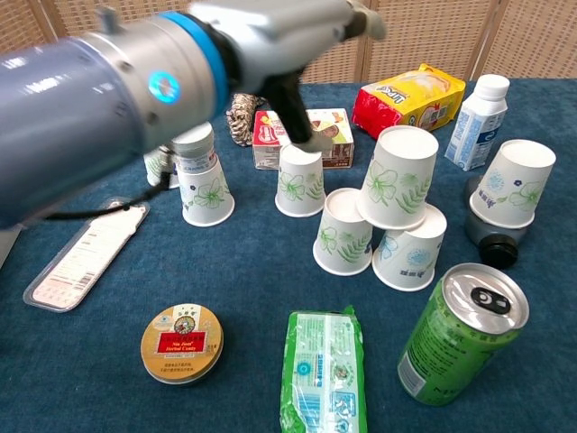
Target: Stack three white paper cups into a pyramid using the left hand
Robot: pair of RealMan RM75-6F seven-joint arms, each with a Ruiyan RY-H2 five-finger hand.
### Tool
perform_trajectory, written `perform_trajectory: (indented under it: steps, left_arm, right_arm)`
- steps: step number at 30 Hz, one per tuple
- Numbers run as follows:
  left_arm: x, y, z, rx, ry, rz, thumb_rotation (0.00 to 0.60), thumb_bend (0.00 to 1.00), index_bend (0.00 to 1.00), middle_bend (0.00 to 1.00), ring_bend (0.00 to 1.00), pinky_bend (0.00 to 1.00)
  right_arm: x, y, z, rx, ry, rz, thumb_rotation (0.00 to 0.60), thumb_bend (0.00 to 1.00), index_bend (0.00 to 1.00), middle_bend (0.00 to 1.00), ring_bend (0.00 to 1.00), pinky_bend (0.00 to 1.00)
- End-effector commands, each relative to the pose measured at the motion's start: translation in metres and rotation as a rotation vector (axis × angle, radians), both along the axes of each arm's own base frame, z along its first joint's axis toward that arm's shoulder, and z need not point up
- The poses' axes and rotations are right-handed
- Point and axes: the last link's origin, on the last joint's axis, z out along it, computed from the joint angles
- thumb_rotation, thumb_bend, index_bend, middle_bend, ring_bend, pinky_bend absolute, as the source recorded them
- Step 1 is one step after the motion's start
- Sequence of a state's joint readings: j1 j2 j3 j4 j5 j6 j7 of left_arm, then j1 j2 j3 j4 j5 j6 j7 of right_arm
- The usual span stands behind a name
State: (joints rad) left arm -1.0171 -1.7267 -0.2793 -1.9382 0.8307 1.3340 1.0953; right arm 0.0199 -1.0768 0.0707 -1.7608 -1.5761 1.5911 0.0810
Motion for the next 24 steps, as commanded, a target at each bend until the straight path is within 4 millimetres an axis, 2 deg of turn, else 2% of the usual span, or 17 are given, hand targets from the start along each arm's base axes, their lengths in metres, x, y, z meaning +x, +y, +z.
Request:
perform_trajectory:
  steps: [1, 7, 10, 14, 17, 24]
  left_arm:
    - [-0.017, 0.004, 0.021, 0.022, 0.009, -0.001, 0.6, 0.31, 0.0, 0.0, 0.0, 0.18]
    - [-0.049, 0.012, 0.055, 0.104, 0.074, -0.025, 0.6, 0.31, 0.0, 0.0, 0.0, 0.13]
    - [-0.072, 0.012, 0.075, 0.17, 0.139, -0.029, 0.6, 0.31, 0.0, 0.0, 0.0, 0.11]
    - [-0.109, 0.008, 0.108, 0.233, 0.19, 0.0, 0.6, 0.31, 0.0, 0.0, 0.0, 0.05]
    - [-0.138, 0.002, 0.13, 0.257, 0.209, 0.041, 0.6, 0.31, 0.04, 0.0, 0.0, 0.02]
    - [-0.208, -0.015, 0.171, 0.294, 0.199, 0.106, 0.6, 0.31, 0.05, 0.0, 0.0, 0.0]
  right_arm:
    - [0.001, 0.001, -0.002, 0.004, 0.005, 0.003, 0.6, 0.19, 0.0, 0.0, 0.0, 0.0]
    - [0.003, 0.002, -0.004, 0.007, 0.014, 0.008, 0.6, 0.19, 0.0, 0.0, 0.0, 0.0]
    - [0.003, 0.002, -0.004, 0.006, 0.02, 0.009, 0.6, 0.19, 0.0, 0.0, 0.0, 0.0]
    - [0.003, 0.001, -0.006, 0.009, 0.024, 0.007, 0.6, 0.19, 0.0, 0.0, 0.0, 0.0]
    - [0.003, 0.001, -0.006, 0.007, 0.024, 0.008, 0.6, 0.19, 0.0, 0.0, 0.0, 0.0]
    - [0.006, 0.003, -0.011, 0.02, 0.044, 0.019, 0.6, 0.19, 0.0, 0.0, 0.0, 0.0]
